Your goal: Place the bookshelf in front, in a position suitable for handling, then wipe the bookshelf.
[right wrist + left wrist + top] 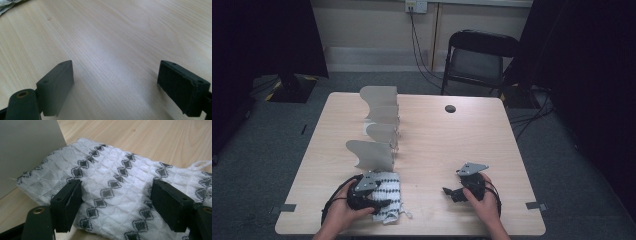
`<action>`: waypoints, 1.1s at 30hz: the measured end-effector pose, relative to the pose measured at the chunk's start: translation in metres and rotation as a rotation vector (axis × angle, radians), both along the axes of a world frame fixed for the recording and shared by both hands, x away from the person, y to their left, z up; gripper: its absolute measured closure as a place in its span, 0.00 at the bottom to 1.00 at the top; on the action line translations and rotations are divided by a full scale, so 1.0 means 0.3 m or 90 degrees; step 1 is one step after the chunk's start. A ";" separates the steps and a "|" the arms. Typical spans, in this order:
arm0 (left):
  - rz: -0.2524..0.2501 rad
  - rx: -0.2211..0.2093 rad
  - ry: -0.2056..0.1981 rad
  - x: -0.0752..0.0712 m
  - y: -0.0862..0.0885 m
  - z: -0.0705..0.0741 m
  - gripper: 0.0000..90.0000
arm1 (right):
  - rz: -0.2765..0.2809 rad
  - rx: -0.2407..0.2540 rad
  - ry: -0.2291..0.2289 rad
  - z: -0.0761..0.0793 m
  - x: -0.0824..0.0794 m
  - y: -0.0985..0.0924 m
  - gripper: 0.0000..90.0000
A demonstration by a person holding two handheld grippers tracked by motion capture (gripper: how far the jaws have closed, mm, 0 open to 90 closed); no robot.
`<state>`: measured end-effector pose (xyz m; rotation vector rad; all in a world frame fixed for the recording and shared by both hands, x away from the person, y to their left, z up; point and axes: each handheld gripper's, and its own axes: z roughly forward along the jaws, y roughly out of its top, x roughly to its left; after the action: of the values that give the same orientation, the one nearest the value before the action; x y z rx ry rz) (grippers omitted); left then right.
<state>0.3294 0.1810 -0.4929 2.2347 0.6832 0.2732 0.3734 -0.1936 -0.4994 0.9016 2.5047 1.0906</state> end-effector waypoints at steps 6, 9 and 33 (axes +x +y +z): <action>-0.004 -0.003 -0.003 0.000 0.004 -0.002 0.29 | 0.005 0.001 -0.001 0.000 0.001 -0.004 0.14; -0.003 -0.002 -0.003 0.000 0.003 0.001 0.31 | 0.003 0.000 -0.001 0.000 -0.001 -0.004 0.14; 0.051 0.016 -0.022 0.058 0.033 0.021 0.78 | 0.003 0.000 -0.001 -0.001 -0.004 -0.005 0.14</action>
<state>0.3467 0.1908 -0.4867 2.2252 0.7551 0.3608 0.3720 -0.1953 -0.4996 0.8946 2.5080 1.0924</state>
